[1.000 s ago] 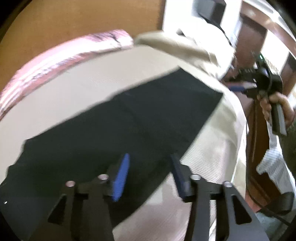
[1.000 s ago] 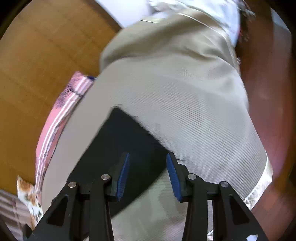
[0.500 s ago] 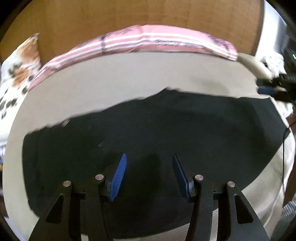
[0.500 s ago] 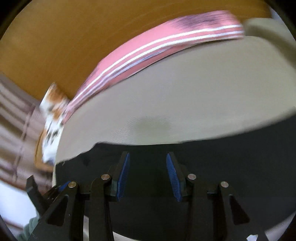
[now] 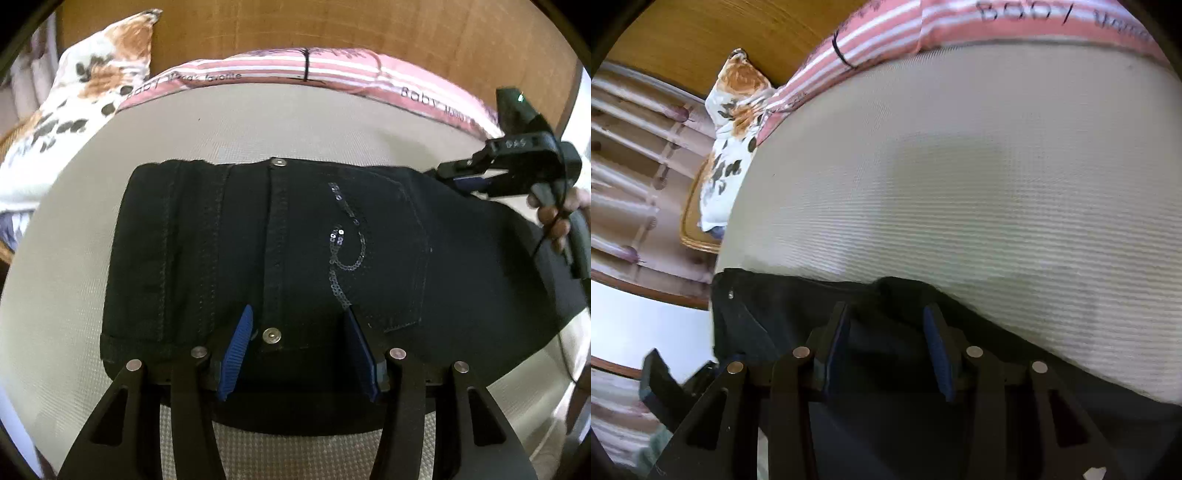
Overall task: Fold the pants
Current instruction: 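Grasp the folded jeans waist with the left tool while the right tool grasps the leg edge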
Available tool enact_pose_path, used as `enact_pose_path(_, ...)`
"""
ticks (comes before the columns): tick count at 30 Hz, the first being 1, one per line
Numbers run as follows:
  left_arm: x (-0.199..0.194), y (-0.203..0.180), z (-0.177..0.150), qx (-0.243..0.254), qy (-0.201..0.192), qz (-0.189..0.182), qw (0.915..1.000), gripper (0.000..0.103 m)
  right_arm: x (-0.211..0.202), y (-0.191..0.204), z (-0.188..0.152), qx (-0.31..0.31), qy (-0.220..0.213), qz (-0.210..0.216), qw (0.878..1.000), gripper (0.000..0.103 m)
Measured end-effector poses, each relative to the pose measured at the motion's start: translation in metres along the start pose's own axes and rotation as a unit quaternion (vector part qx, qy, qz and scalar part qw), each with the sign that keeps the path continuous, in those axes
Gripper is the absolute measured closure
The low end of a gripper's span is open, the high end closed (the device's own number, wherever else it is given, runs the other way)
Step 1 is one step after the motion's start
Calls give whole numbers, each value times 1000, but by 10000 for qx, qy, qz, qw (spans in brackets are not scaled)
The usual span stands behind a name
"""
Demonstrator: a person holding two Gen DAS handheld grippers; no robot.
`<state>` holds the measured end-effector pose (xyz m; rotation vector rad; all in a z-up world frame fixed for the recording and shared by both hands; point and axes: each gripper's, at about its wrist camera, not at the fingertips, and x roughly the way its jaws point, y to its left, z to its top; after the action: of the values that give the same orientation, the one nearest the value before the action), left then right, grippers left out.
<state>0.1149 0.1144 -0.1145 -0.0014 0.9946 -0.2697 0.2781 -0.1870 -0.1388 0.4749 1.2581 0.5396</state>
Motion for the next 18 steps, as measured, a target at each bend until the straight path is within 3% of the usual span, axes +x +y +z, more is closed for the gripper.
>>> enact_pose_path(2,1,1,2,28,8,2,10000,50,3,4,3,-85,-70,169,9998,92)
enact_pose_path(5,2,4,3,32,-21,13,10000,50,2,7,14,-35,-275,293,9992,93)
enact_pose_path(10,1,7,-1,20,-74,23,10000,50,15,6,15,-208,-378,-328,9985,96)
enact_pose_path(15,0,7,-3,115,-120,55,9998,50,19,11,16,-432,-474,-530,9965,95)
enact_pose_path(17,-1,6,-1,125,-83,84,9999,50,15,14,16,-443,-459,-550,9964,89)
enact_pose_path(18,-3,6,1,81,-76,99,9999,50,11,16,17,-423,-495,-579,9962,79)
